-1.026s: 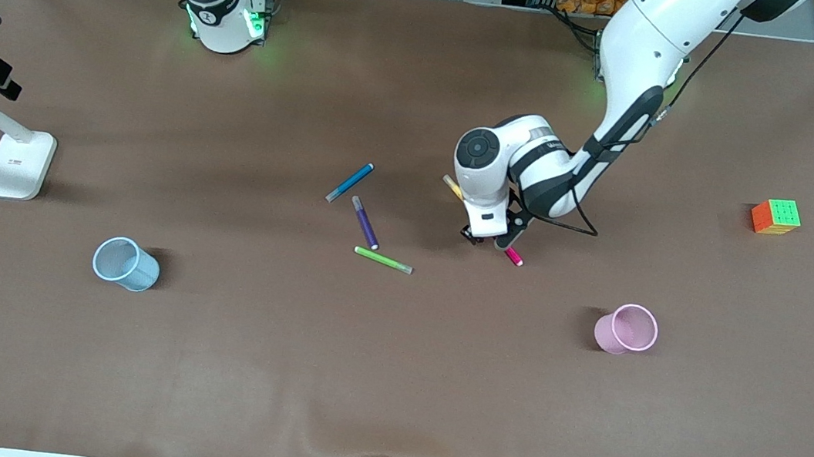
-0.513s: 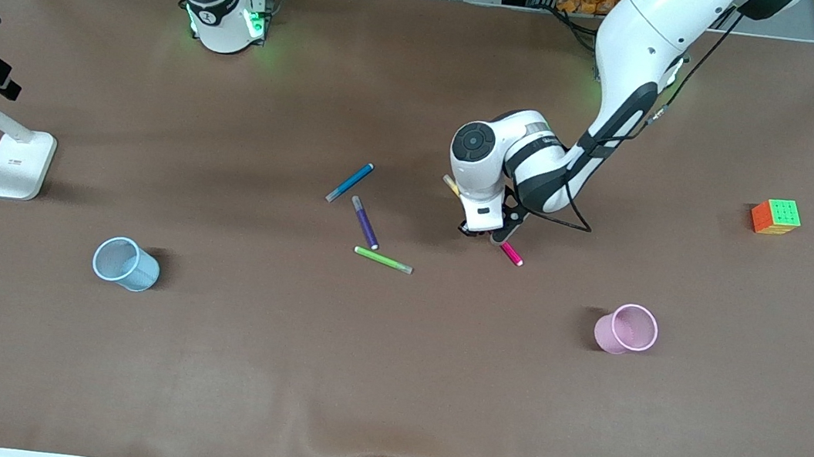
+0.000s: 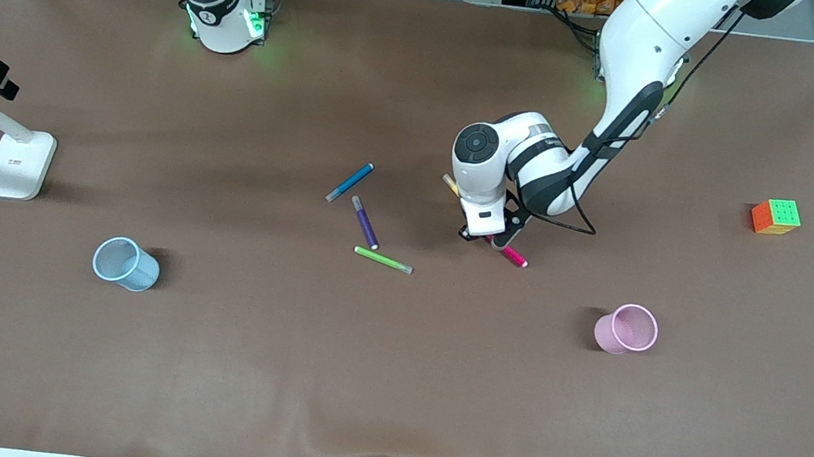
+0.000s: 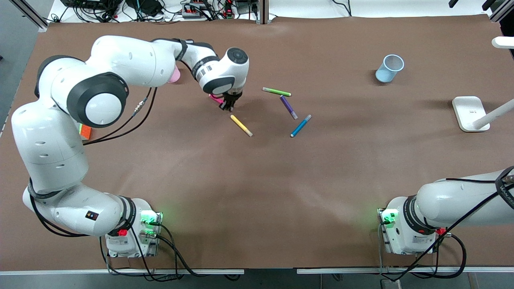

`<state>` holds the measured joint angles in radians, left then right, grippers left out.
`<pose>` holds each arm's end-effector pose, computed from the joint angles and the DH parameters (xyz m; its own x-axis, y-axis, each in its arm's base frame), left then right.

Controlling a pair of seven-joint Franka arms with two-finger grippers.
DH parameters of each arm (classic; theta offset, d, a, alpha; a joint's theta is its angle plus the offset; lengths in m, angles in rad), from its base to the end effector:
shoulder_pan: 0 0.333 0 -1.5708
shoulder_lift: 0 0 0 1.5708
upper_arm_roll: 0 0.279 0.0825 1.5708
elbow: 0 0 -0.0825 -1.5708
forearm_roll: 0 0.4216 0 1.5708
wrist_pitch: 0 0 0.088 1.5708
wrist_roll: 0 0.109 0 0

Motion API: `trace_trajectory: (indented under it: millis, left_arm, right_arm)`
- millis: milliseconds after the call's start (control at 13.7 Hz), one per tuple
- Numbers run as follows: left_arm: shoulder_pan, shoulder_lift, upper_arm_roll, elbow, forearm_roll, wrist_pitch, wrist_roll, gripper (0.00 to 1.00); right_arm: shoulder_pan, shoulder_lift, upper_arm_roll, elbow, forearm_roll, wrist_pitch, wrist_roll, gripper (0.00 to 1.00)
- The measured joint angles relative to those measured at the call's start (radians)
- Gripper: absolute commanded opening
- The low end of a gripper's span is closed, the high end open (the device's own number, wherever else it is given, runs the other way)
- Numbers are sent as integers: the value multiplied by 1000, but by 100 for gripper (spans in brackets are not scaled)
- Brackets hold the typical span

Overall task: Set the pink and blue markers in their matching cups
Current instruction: 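Lower the left gripper and grasp the pink marker at its cap end, then carry the pink marker with the left gripper over the pink cup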

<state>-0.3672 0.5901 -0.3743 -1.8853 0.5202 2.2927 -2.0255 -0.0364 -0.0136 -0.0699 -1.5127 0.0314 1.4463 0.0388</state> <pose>0.4672 -0.4163 0.1392 0.5702 0.8011 0.1818 0.8197 -0.5696 -0.0609 0.5726 -0.0576 0.6121 0.9886 -0.1405 -0.0540 -0.1423 -0.9894 -0.0302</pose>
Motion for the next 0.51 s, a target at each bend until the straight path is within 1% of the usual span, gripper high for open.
trace_trajectory:
  millis: [366,513]
  left_arm:
    - [40,-57,1,86,-1,-78,34,0]
    - [59,-88,0,99,-33,-95,77,0]
  right_arm:
    - [-5,13,-1,0,0,4,0,100]
    - [-6,32,-1,0,0,25,0,100]
